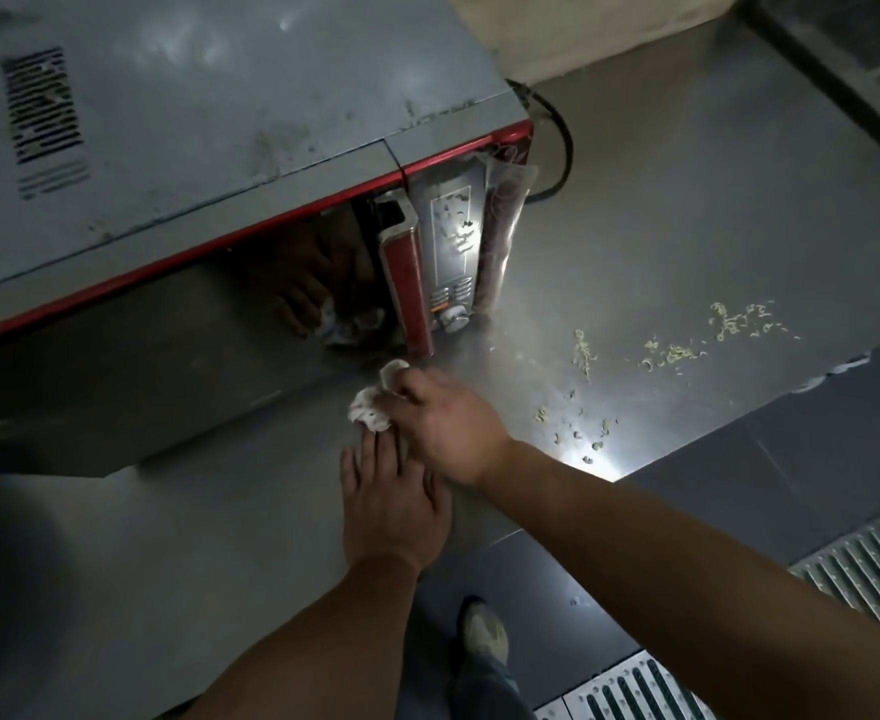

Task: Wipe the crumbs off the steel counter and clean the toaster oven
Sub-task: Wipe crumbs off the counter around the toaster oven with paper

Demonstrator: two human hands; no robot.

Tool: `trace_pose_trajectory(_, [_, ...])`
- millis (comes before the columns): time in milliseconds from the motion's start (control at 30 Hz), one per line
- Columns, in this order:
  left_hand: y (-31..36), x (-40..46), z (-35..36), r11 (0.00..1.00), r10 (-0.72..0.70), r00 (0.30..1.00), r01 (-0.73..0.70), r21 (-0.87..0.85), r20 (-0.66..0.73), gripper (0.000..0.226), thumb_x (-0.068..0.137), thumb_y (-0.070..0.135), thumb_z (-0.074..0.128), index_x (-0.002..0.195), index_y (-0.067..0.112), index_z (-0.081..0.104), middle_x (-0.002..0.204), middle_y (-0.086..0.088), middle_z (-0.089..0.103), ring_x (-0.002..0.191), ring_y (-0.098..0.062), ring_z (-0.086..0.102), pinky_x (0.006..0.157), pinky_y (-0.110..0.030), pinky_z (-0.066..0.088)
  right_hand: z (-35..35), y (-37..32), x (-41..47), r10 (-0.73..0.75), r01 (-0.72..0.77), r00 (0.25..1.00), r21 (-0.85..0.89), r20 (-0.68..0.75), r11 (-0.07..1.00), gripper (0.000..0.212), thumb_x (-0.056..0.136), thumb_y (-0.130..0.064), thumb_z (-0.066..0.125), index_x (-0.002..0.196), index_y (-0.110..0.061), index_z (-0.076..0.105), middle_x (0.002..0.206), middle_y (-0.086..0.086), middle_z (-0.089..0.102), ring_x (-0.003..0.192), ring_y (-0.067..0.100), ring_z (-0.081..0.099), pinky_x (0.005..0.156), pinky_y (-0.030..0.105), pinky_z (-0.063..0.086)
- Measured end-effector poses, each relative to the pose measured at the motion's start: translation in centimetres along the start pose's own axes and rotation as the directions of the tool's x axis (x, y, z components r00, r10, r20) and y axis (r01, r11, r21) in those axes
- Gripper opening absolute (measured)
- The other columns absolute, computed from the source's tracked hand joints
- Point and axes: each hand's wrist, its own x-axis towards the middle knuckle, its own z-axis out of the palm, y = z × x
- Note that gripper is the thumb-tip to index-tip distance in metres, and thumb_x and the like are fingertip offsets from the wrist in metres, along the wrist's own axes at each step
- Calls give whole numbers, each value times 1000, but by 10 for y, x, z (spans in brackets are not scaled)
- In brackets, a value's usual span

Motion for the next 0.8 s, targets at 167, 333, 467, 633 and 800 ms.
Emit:
trace_pose_trajectory(167, [-2,1,1,1000,-15,999,15,5,50,55,90,46,35,139,28,51,160,-10,28,151,-27,10,120,-51,6,15,24,8,47,-40,981,-44,189,998,42,99,-36,35,119,-17,67,124,9,55,107,33,52,80,41,54])
trace_pose_trajectory(333, [-2,2,2,998,-37,999,37,-56,12,63,87,45,36,149,34,38,161,-11,25,151,-29,12,120,-52,11,-21,57,-4,40,-2,978,-186,203,983,34,93,-27,47,115,-16,70,110,11,58,90,32,54,74,38,51])
trace_pose_trajectory(467, [-3,1,2,996,-40,999,42,-75,19,65,87,45,35,151,36,35,162,-11,22,151,-28,10,119,-52,12,-53,89,-18,356,-296,925,-336,131,894,22,85,-24,59,99,-12,71,95,13,55,80,35,57,60,38,49])
trace_pose_trajectory(633, [-4,1,2,997,-17,1000,18,-78,7,67,88,47,34,153,35,30,163,-12,20,151,-30,9,119,-53,12,-70,79,-19,538,-490,842,-363,39,793,20,87,-23,57,95,-8,68,93,13,54,79,36,58,57,41,52])
trace_pose_trajectory(800, [-5,2,3,995,-8,1000,9,-104,12,67,84,50,44,149,35,39,163,-12,19,152,-29,8,119,-55,12,-32,8,5,271,-255,961,-204,55,945,28,88,-29,53,107,-14,69,93,9,58,77,30,58,56,34,48])
